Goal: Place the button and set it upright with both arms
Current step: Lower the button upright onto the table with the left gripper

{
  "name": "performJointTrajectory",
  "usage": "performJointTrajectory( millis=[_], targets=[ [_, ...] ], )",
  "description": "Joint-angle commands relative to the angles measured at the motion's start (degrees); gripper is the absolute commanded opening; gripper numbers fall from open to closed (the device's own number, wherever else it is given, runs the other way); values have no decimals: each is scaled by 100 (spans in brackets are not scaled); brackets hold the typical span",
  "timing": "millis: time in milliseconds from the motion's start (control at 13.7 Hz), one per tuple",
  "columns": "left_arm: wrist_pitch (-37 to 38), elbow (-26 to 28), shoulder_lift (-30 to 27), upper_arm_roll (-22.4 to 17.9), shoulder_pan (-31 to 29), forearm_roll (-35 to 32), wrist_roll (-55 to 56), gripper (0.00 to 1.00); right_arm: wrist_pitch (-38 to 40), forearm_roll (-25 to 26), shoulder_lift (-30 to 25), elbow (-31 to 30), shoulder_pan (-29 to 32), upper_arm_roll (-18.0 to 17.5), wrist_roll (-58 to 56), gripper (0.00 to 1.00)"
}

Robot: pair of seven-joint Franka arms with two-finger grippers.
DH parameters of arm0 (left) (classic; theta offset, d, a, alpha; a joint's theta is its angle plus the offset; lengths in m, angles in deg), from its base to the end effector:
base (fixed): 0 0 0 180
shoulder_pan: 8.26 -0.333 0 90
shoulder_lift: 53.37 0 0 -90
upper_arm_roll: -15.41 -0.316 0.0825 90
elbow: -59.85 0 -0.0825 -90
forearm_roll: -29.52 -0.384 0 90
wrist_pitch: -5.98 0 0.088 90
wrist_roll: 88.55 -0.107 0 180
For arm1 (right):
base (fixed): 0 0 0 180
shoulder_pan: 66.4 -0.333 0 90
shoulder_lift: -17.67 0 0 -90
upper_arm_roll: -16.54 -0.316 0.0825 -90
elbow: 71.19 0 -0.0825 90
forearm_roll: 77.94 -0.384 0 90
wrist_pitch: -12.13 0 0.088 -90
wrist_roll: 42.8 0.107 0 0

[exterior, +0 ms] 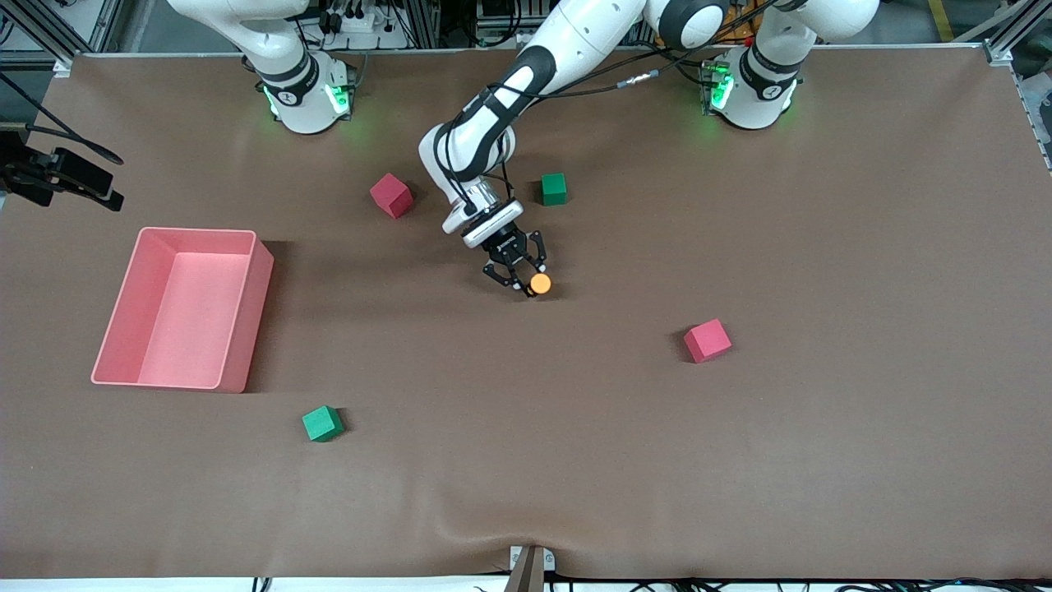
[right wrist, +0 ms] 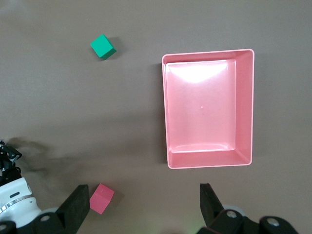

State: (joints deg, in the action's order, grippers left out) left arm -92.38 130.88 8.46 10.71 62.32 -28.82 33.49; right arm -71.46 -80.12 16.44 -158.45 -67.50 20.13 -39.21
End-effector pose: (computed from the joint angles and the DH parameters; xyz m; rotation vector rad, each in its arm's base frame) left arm 0.3460 -0.6130 0.1104 -2.2661 -0.5247 -1.3583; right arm 0.5361 -0.0193 0.6490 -3.0980 0.1591 0.0667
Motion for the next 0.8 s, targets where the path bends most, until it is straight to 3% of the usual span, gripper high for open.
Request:
performJointTrajectory(
  millis=[0,730],
  targets=[
    [133,-80,171,-128,114,-239,118,6,45,-98,0,60,-31,46,80,100],
    [256,-97,285,-128,132,-416,118,6,62,-107,9,43,-31,46,80,100]
  ],
)
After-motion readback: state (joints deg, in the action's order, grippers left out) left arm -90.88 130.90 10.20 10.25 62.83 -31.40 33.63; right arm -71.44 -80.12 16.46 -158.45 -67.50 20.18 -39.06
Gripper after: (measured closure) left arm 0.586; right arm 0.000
